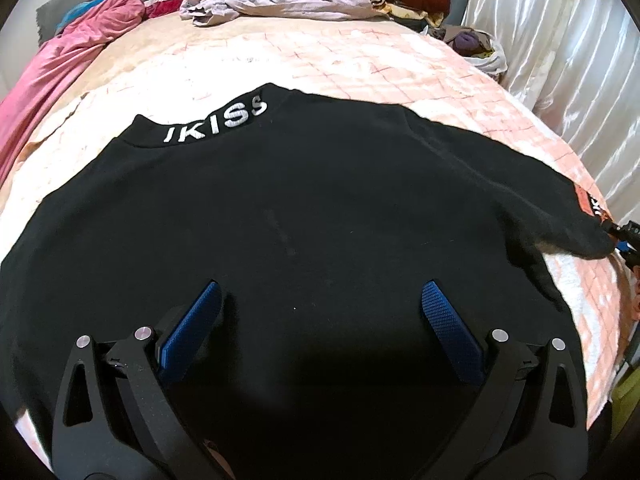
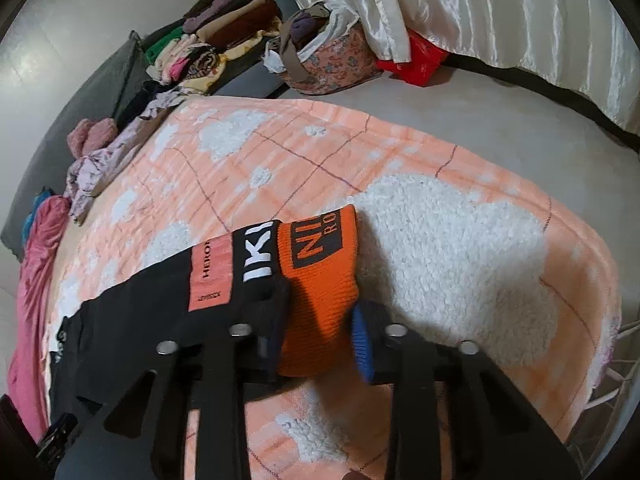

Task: Fold small clothes
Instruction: 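Carry the held sleeve across the shirt body with the right tool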

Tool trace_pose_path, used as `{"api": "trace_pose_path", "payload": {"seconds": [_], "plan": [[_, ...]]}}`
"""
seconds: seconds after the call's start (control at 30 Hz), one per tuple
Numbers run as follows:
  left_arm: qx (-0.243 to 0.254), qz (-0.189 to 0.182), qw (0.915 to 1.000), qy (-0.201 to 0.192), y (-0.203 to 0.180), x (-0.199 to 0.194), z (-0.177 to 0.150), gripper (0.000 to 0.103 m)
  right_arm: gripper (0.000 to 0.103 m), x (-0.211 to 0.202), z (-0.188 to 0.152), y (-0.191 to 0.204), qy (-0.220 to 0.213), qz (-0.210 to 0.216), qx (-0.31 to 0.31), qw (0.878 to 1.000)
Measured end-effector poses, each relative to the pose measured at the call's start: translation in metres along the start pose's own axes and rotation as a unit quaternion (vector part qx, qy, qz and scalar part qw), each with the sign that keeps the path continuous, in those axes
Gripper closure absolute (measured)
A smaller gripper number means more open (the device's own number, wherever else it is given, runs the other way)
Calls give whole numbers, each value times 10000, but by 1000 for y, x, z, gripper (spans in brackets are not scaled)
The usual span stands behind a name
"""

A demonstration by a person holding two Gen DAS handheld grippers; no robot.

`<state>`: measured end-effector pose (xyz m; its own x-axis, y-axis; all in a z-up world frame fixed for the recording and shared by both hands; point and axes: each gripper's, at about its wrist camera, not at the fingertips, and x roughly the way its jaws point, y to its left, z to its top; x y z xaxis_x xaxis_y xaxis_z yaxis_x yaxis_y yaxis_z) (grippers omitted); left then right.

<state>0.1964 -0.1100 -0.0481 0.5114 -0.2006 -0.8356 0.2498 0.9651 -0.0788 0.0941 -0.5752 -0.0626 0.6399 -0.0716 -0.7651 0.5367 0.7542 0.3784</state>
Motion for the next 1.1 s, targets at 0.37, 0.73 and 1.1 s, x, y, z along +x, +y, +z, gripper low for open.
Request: {"api": "trace_pose_path", "payload": {"seconds": [0.37,0.73,1.1], "plan": [[-93,-57,9998,-157,10,-26,-2,8,94,-36,2,23,-254,749,-126,9968],[-216,-112,9990,-363,29,-52,0,8,94,-86,20,114,-387,1659,-849,9817],[-545,-29,9971,-534,66,-77,2,8,95,-116,30,222,-254,2371,-1649,9571]]}}
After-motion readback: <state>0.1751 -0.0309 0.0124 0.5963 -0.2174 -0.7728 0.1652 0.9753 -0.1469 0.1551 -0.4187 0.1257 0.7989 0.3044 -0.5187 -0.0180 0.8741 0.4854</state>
